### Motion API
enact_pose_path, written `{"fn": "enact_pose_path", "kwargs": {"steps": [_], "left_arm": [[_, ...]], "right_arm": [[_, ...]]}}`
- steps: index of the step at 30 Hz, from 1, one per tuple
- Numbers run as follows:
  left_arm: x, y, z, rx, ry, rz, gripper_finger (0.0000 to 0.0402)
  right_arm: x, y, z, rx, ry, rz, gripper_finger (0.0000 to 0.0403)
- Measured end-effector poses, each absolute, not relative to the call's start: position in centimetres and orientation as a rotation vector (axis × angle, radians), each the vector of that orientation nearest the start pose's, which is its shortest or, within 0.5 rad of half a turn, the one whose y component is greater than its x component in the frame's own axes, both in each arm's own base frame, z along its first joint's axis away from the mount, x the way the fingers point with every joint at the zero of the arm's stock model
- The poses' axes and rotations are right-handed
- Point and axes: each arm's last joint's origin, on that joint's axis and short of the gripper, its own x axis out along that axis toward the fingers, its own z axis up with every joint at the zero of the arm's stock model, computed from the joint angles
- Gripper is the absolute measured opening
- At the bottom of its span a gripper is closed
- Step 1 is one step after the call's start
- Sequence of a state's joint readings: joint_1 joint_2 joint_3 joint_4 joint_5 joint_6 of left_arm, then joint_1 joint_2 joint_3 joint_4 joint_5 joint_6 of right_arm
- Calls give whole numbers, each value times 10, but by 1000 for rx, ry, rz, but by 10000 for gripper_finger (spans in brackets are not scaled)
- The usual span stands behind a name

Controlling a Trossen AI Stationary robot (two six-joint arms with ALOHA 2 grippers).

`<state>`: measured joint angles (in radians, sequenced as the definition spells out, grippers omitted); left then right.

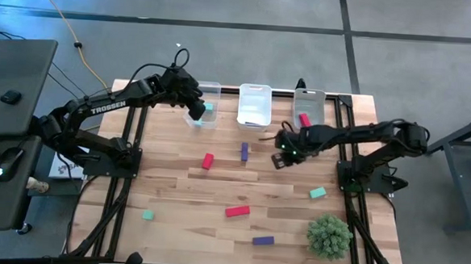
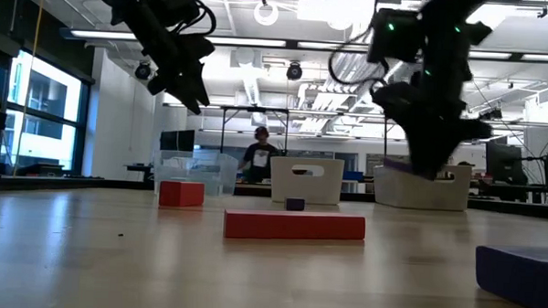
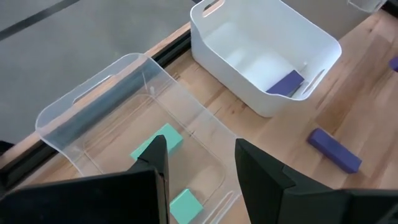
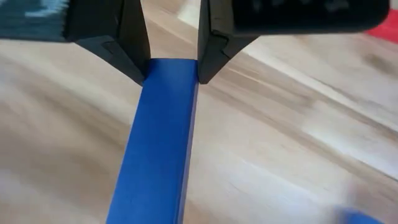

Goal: Sort & place blocks by color
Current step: Put the violet block into the white bin

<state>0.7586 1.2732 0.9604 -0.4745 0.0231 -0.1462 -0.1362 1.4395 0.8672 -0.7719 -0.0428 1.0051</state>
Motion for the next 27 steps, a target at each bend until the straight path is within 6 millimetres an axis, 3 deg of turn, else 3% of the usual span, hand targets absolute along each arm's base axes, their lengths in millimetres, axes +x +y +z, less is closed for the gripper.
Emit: {"fn": "enact_pose_path", "kwargs": {"steps": [14,27], "left_arm": [[202,178,280,-829,454,546,104],[218,177,299,-903,229,455,104]], "right_arm": [[277,-71,276,643,902,-664,78],[284,-96,326,331,776,-594,78]]}}
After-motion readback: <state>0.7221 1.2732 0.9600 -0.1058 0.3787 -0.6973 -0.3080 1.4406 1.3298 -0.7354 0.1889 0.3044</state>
